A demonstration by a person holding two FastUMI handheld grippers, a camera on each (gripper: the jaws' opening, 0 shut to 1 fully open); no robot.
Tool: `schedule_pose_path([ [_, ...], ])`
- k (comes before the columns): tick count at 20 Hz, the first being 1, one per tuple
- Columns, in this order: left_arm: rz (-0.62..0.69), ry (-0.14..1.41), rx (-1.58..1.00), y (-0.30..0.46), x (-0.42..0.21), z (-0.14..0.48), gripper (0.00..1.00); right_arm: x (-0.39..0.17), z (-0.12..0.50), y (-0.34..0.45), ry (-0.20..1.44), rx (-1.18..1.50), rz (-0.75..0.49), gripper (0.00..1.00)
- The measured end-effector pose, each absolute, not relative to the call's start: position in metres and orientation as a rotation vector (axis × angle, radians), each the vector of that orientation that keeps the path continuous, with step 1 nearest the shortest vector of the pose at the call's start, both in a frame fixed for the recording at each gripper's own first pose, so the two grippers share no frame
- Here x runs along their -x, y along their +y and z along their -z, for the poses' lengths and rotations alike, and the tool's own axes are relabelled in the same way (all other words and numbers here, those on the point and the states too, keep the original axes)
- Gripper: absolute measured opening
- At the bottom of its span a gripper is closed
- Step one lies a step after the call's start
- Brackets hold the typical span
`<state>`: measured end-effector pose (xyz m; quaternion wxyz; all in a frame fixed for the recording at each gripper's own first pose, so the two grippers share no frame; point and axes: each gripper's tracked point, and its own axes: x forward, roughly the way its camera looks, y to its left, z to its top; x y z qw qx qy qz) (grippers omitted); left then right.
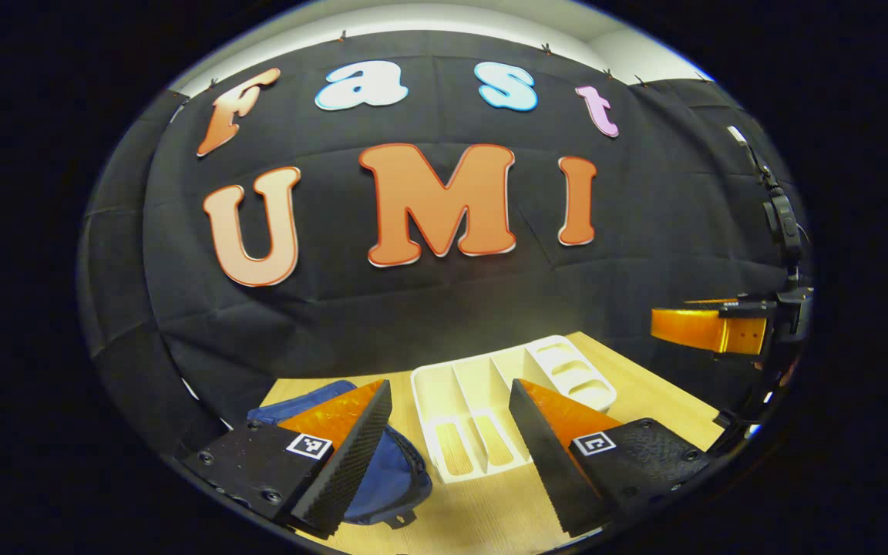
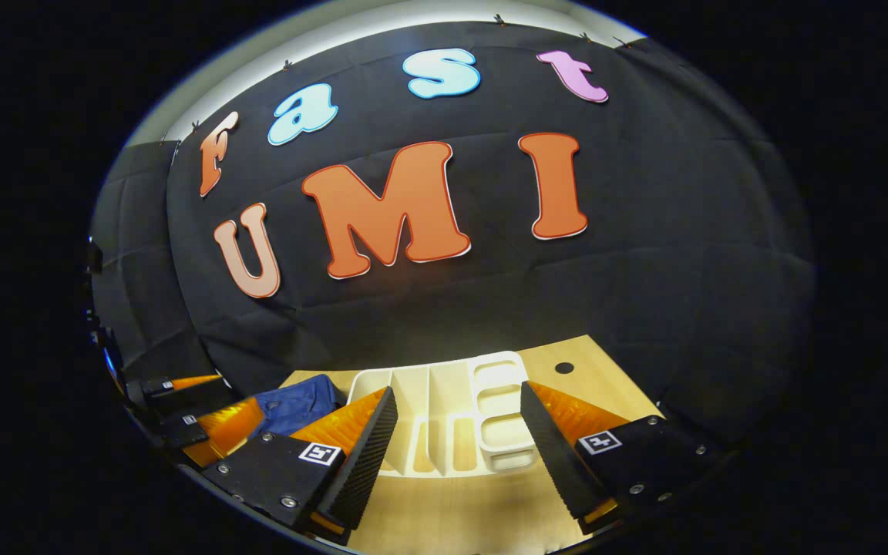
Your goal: Open the schoolbag, grab two books from the bookshelf and put them into the schoolbag.
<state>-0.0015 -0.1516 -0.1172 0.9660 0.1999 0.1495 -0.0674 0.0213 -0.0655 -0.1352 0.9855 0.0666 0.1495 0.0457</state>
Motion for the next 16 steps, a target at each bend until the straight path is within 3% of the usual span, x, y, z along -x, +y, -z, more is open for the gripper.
schedule_pose_path([
  [16, 0.137, 0.305, -0.410, -0.130, 0.008, 0.109, 0.97, -0.007, 0.139, -0.046, 0.314, -0.074, -0.060, 0.96],
])
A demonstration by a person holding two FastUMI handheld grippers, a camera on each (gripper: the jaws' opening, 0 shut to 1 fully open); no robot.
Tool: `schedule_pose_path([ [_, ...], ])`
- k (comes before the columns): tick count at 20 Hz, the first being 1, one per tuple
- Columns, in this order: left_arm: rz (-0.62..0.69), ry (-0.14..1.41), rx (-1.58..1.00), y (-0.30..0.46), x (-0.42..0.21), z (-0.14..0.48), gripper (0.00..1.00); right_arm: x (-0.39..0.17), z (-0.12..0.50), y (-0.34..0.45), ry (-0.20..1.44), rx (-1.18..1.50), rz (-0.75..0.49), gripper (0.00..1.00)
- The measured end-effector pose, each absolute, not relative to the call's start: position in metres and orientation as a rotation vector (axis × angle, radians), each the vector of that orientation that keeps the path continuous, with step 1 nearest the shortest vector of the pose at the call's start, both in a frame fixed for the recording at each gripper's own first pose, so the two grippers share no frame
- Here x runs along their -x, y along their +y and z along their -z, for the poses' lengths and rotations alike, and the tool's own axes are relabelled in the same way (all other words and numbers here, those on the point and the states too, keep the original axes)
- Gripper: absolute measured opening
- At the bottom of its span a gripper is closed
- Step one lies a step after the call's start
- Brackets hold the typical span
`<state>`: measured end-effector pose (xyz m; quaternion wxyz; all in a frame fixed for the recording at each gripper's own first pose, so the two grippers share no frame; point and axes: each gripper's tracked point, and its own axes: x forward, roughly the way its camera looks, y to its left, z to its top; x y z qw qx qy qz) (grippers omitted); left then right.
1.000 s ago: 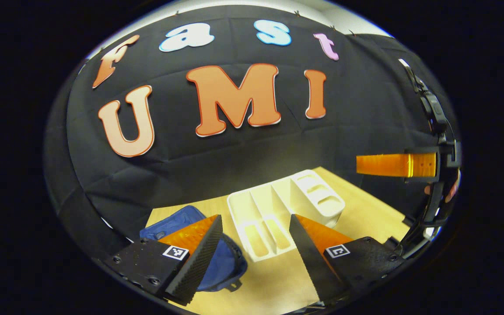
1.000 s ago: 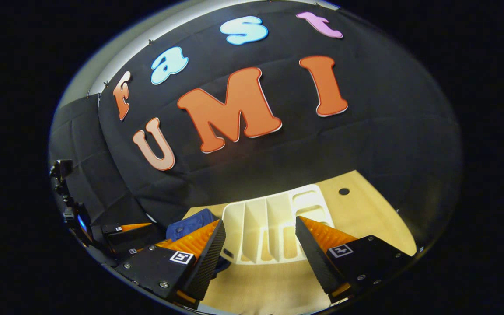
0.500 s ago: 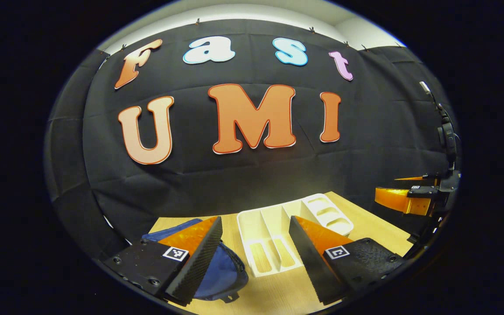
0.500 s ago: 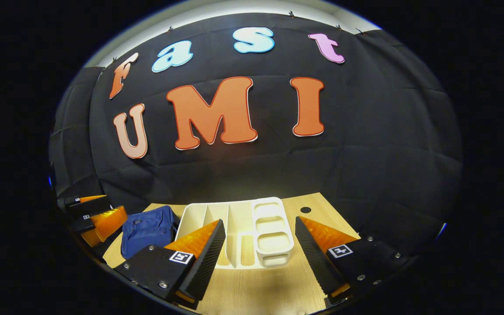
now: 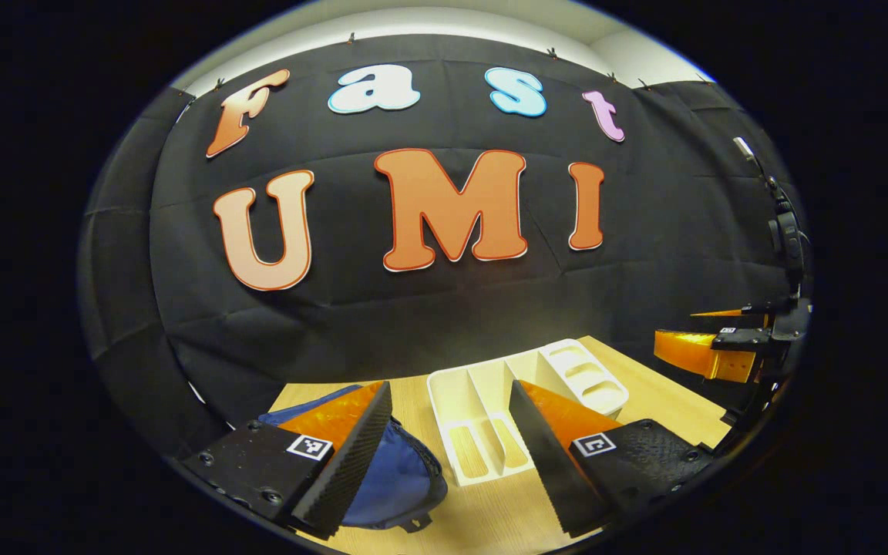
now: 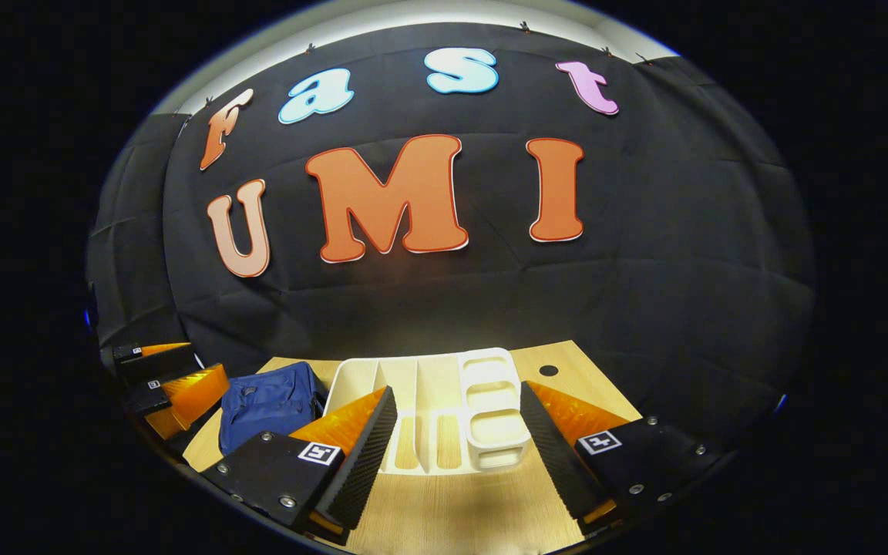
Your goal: Open the schoolbag, grab two books from the bookshelf and put them into the schoolbag.
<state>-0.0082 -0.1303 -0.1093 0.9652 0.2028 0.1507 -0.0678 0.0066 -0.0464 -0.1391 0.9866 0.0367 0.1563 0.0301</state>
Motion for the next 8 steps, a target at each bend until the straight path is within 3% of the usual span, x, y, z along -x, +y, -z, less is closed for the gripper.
schedule_pose_path([
  [8, 0.149, 0.300, -0.416, -0.1274, 0.0150, 0.1058, 0.97, 0.0003, 0.1392, -0.0446, 0.324, -0.090, -0.041, 0.96],
])
